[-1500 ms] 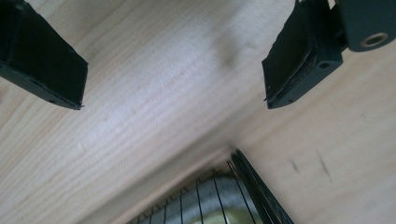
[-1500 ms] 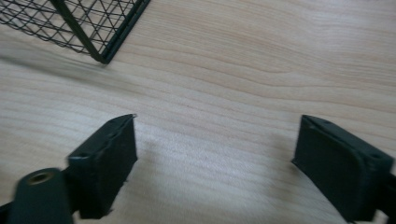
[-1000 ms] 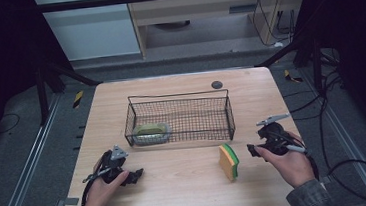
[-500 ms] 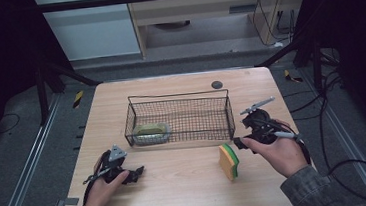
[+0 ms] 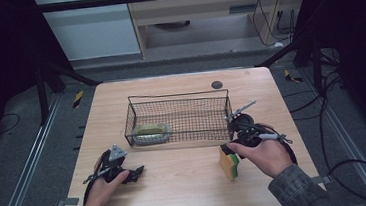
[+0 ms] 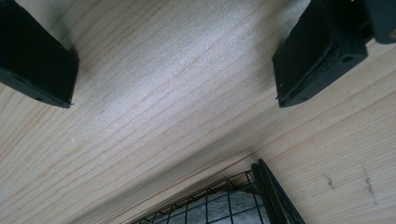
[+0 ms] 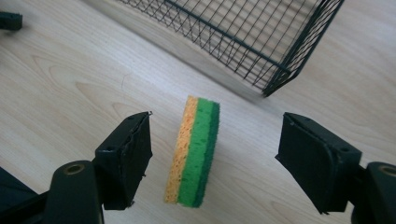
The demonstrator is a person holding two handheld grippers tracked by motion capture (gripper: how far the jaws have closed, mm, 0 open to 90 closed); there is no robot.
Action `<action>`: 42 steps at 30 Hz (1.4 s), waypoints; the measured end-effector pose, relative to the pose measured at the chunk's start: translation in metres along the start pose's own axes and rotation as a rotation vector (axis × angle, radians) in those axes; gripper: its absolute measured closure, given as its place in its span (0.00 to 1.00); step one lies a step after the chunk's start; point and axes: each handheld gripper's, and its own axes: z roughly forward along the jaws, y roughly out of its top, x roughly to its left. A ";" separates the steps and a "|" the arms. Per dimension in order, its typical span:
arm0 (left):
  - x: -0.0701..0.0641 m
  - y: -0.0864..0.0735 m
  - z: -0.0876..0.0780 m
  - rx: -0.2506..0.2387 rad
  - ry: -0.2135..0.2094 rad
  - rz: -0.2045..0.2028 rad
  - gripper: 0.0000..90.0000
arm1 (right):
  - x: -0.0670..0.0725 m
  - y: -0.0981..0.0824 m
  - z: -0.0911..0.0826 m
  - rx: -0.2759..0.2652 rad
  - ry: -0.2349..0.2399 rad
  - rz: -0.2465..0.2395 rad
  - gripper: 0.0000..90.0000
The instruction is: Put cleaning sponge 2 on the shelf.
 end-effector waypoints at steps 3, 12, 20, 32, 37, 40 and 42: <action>0.000 0.000 0.000 0.000 -0.001 0.000 0.00 | 0.004 0.001 0.009 0.017 0.005 -0.009 0.29; 0.000 0.000 0.000 0.003 -0.001 0.003 0.00 | 0.014 -0.002 0.047 0.118 0.003 -0.028 0.32; 0.000 0.000 0.000 0.003 -0.001 0.001 0.00 | 0.011 -0.011 0.058 0.173 0.000 -0.032 0.45; 0.000 0.000 0.000 0.003 -0.001 0.001 0.00 | -0.002 -0.022 0.050 0.151 0.038 -0.023 0.70; 0.000 0.000 0.000 0.003 -0.001 0.001 0.00 | -0.018 -0.027 0.040 0.095 0.031 -0.017 0.71; 0.000 0.000 0.000 0.003 -0.001 0.001 0.00 | -0.030 -0.029 0.034 0.063 0.018 -0.015 0.71; 0.000 0.000 0.000 0.003 -0.001 0.001 0.00 | -0.038 -0.030 0.030 0.037 0.011 -0.017 0.71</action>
